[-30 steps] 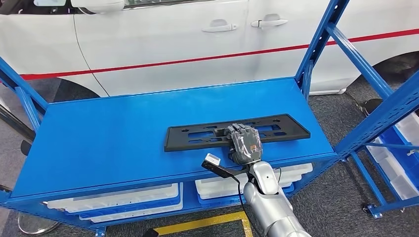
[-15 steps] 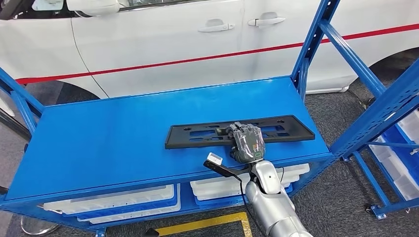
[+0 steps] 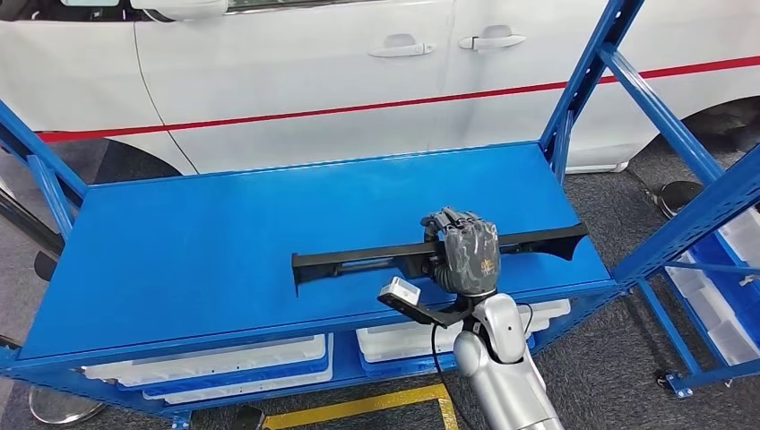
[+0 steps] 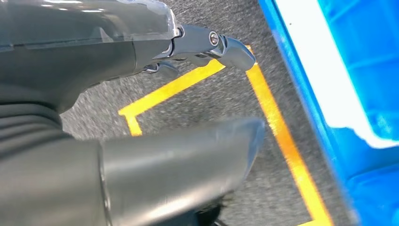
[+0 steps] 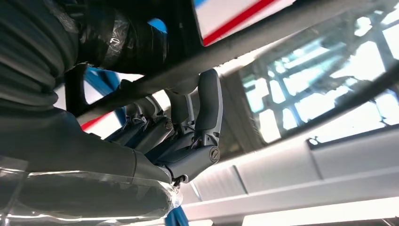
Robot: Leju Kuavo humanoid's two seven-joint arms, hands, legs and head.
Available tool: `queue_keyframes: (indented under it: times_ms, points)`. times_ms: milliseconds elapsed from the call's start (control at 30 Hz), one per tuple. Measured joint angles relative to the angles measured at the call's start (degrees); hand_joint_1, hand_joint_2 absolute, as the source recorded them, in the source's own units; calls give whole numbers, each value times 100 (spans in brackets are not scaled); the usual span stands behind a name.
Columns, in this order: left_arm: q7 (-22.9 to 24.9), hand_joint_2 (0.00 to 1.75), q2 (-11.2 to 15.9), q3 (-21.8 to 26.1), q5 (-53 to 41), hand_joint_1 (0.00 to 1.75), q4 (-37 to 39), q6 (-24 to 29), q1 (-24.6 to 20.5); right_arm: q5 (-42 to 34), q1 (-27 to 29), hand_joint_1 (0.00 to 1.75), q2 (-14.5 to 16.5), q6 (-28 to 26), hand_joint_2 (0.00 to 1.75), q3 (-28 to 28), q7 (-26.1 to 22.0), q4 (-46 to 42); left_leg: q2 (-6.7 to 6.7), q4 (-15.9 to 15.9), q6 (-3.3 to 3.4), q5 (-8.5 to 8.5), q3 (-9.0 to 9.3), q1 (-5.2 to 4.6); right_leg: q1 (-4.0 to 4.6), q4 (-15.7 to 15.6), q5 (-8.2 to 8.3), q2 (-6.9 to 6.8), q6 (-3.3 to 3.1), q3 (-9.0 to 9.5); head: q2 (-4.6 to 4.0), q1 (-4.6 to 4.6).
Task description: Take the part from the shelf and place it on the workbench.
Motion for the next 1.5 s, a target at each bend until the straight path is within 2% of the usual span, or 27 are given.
queue_keyframes:
  times_ms: [67,100,200,267,300,367,400,433,467,500,567,600,633,733,767,867,900,1100,1200,1233,1267,1333,1367,1400,1433,1500]
  points:
    - [-61,175,-13,134,34,0,0,22,-1,-9,102,175,-35,1,175,156,10,-307,-5,61,-44,-57,-12,-15,7,-699,271,-2,-41,333,0,-2]
    - [-97,175,-19,183,31,0,0,66,-1,-13,141,175,-47,2,175,215,3,-422,-5,87,-72,-80,-26,-24,17,-893,309,0,-65,416,0,-3]
    - [-325,175,-34,278,-27,0,-1,309,11,-41,281,175,-78,2,175,338,-99,-704,-4,102,-161,-114,-46,-26,38,-987,286,7,-145,439,0,-2]
    - [-454,175,-38,328,-35,0,-2,389,18,-50,380,175,-85,3,175,407,-206,-873,-3,255,-224,-245,-96,-14,17,-1024,292,1,-208,470,0,-3]
    - [-482,175,-39,354,-24,0,-2,380,22,-50,429,175,-86,3,175,449,-257,-951,-2,487,-256,-387,-194,-4,4,-1040,293,-4,-235,487,0,-5]
    - [-496,175,-39,415,1,0,-2,263,50,-53,542,175,-88,4,175,544,-340,-1099,1,1226,-307,-733,-537,15,8,-1040,280,-8,-266,499,0,-6]
    - [-496,175,-39,443,10,0,-2,190,75,-58,598,175,-93,4,175,589,-367,-1160,1,1541,-321,-832,-700,23,11,-1036,273,-7,-272,501,0,-5]
    - [-496,175,-39,470,22,0,-2,110,105,-66,649,175,-97,4,175,632,-392,-1220,1,1690,-326,-831,-788,25,13,-1033,267,-4,-277,505,0,-6]
    - [-496,175,-39,492,37,0,-2,40,131,-78,689,175,-104,4,175,673,-410,-1276,1,1602,-319,-713,-765,25,13,-1029,260,3,-277,513,0,-7]
    - [-496,175,-38,510,51,0,-2,-18,149,-90,716,175,-109,4,175,714,-428,-1333,1,1304,-302,-511,-639,24,14,-1027,252,9,-273,525,0,-7]
    - [-497,175,-36,549,73,0,-2,-106,162,-111,745,175,-115,4,175,792,-454,-1451,2,499,-240,-137,-282,4,23,-1022,237,17,-250,544,0,-7]
    - [-498,175,-36,566,78,0,-2,-133,162,-127,752,175,-116,5,175,823,-463,-1500,0,233,-209,-47,-163,-13,26,-1022,236,17,-227,545,0,-7]
    - [-498,175,-35,580,83,0,-2,-163,167,-154,759,175,-119,5,175,852,-483,-1544,-3,99,-182,-23,-107,-31,28,-1024,239,15,-200,541,0,-7]
    - [-493,175,-39,607,94,0,-2,-352,205,-326,779,175,-138,7,175,949,-614,-1673,-8,17,-106,17,-79,-35,25,-1042,248,11,-106,549,0,-5]
    - [-495,175,-43,614,98,0,-2,-443,214,-406,778,175,-148,7,175,994,-664,-1732,-3,-26,-70,47,-60,-21,26,-971,184,9,-79,521,0,-4]
    - [-518,175,-57,623,100,0,-2,-639,219,-585,777,175,-175,7,175,1108,-750,-1866,12,-89,1,90,-32,3,19,-382,-208,3,-39,263,0,-3]
    - [-522,175,-59,623,100,0,-2,-658,219,-601,778,175,-179,7,175,1122,-757,-1878,13,-88,7,89,-33,3,17,-252,-279,3,-35,205,0,-4]
    - [-527,175,-62,623,100,0,-2,-680,220,-621,781,175,-187,7,175,1146,-763,-1896,13,-88,6,89,-32,-1,14,-122,-340,3,-31,146,0,-3]
    - [-535,175,-68,623,99,0,-2,-729,228,-664,793,175,-225,7,175,1211,-783,-1927,13,-81,7,87,-34,-5,7,320,-491,1,-18,-68,0,-3]
    - [-529,175,-73,623,67,0,-2,-719,232,-680,803,175,-251,7,175,1267,-805,-1972,9,-63,-1,77,-35,-5,2,244,-377,0,-18,-29,0,-3]
    - [-496,175,-79,621,6,0,-2,-664,231,-726,823,175,-270,7,175,1338,-890,-2052,3,-19,-32,47,-46,-14,5,-62,-206,2,-40,118,0,-3]
    - [-308,175,-89,613,-171,0,-2,-439,229,-940,931,175,-257,8,175,1465,-1244,-2299,-8,78,-146,-30,-66,-21,13,-829,170,5,-144,486,0,-4]
    - [-215,175,-91,609,-231,0,-2,-343,226,-1049,981,175,-225,8,175,1493,-1414,-2403,-7,168,-207,-107,-99,-24,15,-1002,207,6,-203,564,0,-6]
    - [-141,175,-92,606,-266,0,-2,-280,225,-1128,1022,175,-190,9,175,1498,-1529,-2474,-5,326,-252,-223,-164,-15,12,-1011,213,3,-245,565,0,-5]
    - [-111,175,-92,605,-277,0,-2,-255,224,-1157,1035,175,-164,10,175,1499,-1575,-2511,-2,599,-282,-392,-280,-7,7,-1017,217,-2,-266,566,0,-6]
    - [-18,175,-92,604,-293,0,-2,-208,231,-1250,1086,175,-121,11,175,1498,-1700,-2572,0,1348,-319,-753,-613,4,20,-1016,213,-9,-286,562,0,-5]
